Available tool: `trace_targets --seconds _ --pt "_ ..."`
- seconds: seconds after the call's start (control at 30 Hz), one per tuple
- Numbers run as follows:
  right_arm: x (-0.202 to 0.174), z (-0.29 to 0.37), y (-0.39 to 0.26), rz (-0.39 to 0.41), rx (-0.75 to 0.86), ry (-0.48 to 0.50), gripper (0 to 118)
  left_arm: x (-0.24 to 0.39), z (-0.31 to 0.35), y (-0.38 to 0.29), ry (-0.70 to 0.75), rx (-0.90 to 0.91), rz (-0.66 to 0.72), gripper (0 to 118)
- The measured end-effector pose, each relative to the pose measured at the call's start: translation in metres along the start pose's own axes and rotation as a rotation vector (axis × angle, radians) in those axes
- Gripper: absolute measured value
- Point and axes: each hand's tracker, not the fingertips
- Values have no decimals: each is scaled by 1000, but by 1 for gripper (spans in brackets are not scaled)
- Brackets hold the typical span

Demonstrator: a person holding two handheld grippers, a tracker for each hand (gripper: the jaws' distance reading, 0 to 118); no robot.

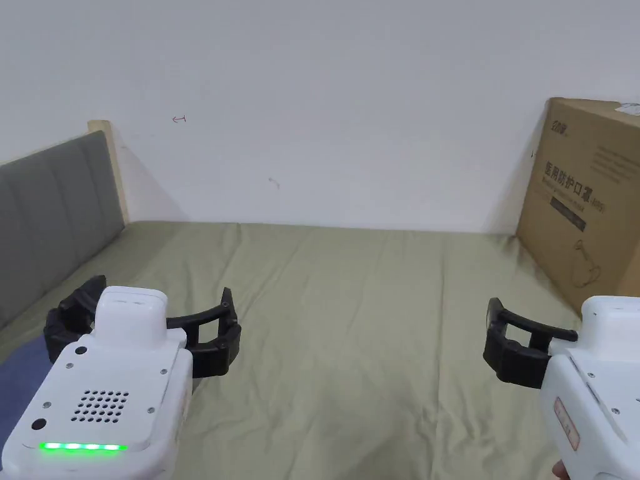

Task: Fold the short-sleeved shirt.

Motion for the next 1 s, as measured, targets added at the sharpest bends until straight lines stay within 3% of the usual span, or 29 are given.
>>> trace_targets --seconds 0.27,0.53,1.0 --pt "5 7 6 -20 28 15 118 -3 6 6 30 37 -59 118" --pt "10 10 10 -92 14 51 118 -9 6 14 16 -6 -17 118" --pt "15 14 13 -138 11 77 118 -17 2 16 18 -41 -36 118"
